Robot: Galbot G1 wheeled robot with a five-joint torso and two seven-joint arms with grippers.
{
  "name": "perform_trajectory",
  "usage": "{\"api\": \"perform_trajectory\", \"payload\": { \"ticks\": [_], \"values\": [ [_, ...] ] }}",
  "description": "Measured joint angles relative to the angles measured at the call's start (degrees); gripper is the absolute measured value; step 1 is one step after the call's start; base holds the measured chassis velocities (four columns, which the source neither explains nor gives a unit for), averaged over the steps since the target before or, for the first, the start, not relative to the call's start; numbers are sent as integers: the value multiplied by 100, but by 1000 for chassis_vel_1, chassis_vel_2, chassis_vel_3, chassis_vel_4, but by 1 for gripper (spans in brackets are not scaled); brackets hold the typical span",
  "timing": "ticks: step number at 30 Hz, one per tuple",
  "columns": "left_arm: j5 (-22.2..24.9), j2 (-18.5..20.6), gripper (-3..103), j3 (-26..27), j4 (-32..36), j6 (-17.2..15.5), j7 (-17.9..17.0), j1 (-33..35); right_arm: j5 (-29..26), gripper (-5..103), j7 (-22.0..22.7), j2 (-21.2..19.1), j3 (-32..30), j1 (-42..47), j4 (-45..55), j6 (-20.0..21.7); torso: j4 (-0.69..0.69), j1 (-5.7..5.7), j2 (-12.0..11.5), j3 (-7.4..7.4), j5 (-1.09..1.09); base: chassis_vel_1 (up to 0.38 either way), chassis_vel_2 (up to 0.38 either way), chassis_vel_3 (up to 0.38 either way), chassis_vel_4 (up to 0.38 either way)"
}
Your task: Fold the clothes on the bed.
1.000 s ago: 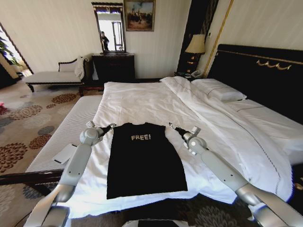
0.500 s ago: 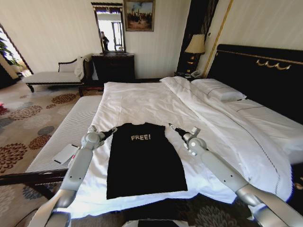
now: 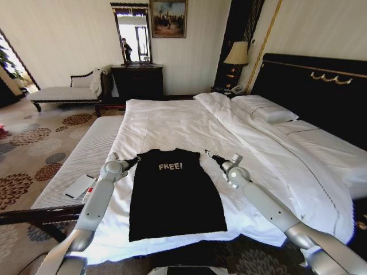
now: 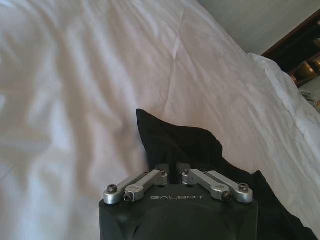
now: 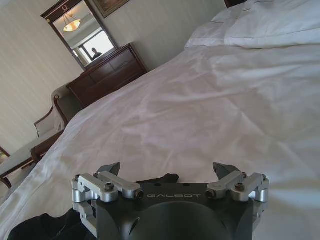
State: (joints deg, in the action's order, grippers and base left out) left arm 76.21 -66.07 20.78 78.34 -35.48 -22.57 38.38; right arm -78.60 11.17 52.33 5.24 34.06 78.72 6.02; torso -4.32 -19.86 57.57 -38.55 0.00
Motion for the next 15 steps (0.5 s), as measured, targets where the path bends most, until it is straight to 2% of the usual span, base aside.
{"api": "perform_trajectory", "payload": {
  "ticks": [6,13,15],
  "values": [
    [-25,58,0,-25,107,3,8,34,10,100,-3,20,19,-29,-38,-3,0,0,0,0,0,0,0,0,0],
    [-57,133,0,-125,321,6,36,132,29,100,-5,35,30,-38,-67,-7,1,0,0,0,0,0,0,0,0],
    [-227,210,0,-270,520,25,144,209,30,100,-6,37,31,-43,-74,-8,0,0,0,0,-1,0,0,0,0]
  ]
}}
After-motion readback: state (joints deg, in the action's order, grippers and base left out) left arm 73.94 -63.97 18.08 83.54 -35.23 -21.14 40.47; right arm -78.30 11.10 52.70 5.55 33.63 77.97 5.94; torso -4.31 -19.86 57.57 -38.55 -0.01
